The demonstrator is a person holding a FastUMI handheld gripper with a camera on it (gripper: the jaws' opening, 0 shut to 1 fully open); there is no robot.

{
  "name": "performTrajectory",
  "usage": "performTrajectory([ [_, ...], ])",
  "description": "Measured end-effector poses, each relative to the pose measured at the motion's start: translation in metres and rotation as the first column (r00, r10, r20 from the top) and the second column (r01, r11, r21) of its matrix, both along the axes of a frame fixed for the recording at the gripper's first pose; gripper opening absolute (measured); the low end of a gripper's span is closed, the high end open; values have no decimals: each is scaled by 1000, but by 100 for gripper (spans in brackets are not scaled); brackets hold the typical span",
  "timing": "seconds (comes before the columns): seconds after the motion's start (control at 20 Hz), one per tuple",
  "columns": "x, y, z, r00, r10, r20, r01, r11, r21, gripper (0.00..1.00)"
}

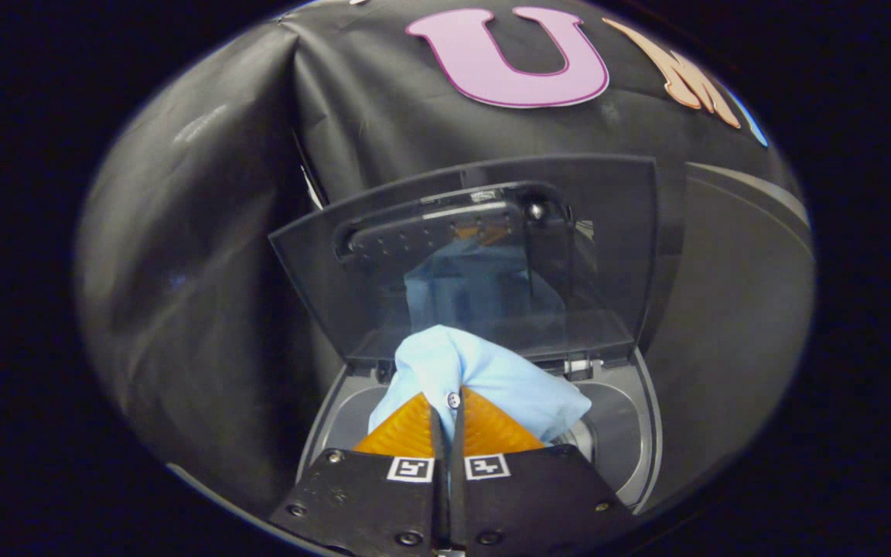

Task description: Put the clothes into the washing machine and then close the washing machine lid.

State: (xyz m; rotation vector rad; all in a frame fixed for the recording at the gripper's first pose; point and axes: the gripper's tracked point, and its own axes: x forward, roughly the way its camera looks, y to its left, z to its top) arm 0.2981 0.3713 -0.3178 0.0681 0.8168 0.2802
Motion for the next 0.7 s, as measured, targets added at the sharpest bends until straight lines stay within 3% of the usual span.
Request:
performTrajectory([
  [0.5, -32, -23, -110, 986, -30, -165, 22, 999, -49, 2],
  [0.7, -37, -22, -122, 982, -33, -188, 29, 999, -24, 2],
])
